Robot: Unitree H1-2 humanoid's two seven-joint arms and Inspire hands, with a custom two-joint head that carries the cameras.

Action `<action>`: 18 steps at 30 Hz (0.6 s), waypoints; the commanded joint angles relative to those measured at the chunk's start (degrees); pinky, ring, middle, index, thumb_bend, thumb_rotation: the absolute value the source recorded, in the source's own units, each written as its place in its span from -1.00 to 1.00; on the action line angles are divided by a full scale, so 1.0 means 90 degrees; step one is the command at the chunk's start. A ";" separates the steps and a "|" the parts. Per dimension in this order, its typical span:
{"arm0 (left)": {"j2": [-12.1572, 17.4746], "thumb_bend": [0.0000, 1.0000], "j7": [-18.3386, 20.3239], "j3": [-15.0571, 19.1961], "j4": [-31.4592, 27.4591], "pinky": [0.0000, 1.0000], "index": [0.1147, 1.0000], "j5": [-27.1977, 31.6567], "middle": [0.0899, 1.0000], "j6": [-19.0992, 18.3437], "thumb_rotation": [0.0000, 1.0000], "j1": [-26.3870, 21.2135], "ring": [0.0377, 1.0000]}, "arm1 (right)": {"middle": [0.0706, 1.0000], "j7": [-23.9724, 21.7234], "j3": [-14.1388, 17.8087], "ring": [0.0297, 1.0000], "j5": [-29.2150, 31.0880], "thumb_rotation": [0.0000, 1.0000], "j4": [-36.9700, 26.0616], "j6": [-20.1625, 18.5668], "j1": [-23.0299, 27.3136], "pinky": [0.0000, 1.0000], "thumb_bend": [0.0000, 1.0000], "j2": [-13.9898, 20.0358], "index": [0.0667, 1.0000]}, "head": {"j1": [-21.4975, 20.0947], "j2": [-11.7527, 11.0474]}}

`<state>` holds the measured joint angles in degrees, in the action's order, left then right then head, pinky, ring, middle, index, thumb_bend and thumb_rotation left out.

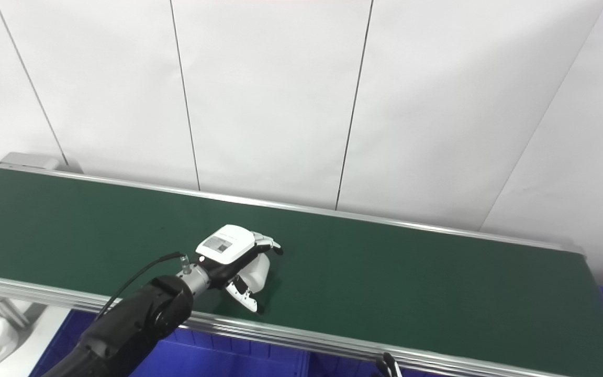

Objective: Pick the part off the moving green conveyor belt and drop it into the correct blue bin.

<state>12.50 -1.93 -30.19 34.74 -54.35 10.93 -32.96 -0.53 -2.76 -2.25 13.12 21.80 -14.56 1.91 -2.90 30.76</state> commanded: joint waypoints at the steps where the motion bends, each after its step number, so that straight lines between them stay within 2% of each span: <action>1: 0.0092 1.00 0.0187 -0.0089 -0.0085 0.69 0.54 -0.0134 0.71 -0.0218 -0.29 -0.0399 0.74 | 0.86 -0.0007 -0.0023 0.81 -0.0020 0.93 -0.0256 0.0013 -0.0007 0.73 0.88 -0.0046 0.95 | -0.0006 0.0027; 4: 0.0122 1.00 0.0170 -0.0234 -0.0076 0.66 0.52 -0.0316 0.69 -0.0442 -0.29 -0.0417 0.73 | 0.84 0.0001 -0.0038 0.80 -0.0056 0.93 -0.0326 -0.0061 -0.0029 0.74 0.90 -0.0062 0.94 | -0.0027 0.0043; 9: -0.0011 0.94 -0.0645 -0.0335 0.0234 0.54 0.47 -0.0596 0.64 -0.0746 -0.52 -0.0381 0.65 | 0.83 -0.0004 -0.0050 0.78 -0.0069 0.92 -0.0432 -0.0163 -0.0057 0.74 0.92 -0.0089 0.93 | -0.0058 0.0063; 12: -0.0162 0.86 -0.0782 -0.0439 0.0407 0.54 0.44 -0.0697 0.62 -0.1074 -0.57 -0.0405 0.64 | 0.83 -0.0006 -0.0062 0.79 -0.0118 0.93 -0.0516 -0.0210 -0.0094 0.73 0.91 -0.0084 0.94 | -0.0076 0.0077; 14: -0.0244 0.81 -0.0721 -0.0480 0.0495 0.43 0.33 -0.0685 0.47 -0.1223 -0.67 -0.0434 0.50 | 0.83 -0.0015 -0.0065 0.79 -0.0114 0.94 -0.0551 -0.0232 -0.0109 0.73 0.90 -0.0083 0.95 | -0.0080 0.0094; 16: -0.0289 0.69 -0.0362 -0.0533 0.0503 0.29 0.19 -0.0646 0.30 -0.1353 -0.82 -0.0482 0.30 | 0.82 -0.0018 -0.0074 0.79 -0.0121 0.94 -0.0619 -0.0283 -0.0135 0.73 0.90 -0.0088 0.95 | -0.0079 0.0105; 17: -0.0295 0.31 -0.0150 -0.0567 0.0475 0.11 -0.01 -0.0627 0.13 -0.1394 -0.88 -0.0505 0.11 | 0.82 -0.0019 -0.0083 0.79 -0.0128 0.95 -0.0664 -0.0303 -0.0151 0.74 0.91 -0.0094 0.95 | -0.0095 0.0132; 18: -0.0293 0.13 -0.0015 -0.0596 0.0447 -0.05 -0.09 -0.0612 -0.06 -0.1422 -0.96 -0.0519 -0.05 | 0.82 -0.0019 -0.0090 0.80 -0.0133 0.95 -0.0694 -0.0318 -0.0162 0.74 0.90 -0.0096 0.95 | -0.0095 0.0132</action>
<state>7.86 -4.85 -35.43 38.27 -59.01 1.29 -36.19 -0.55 -3.43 -3.38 9.04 19.23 -15.63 1.30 -3.78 31.90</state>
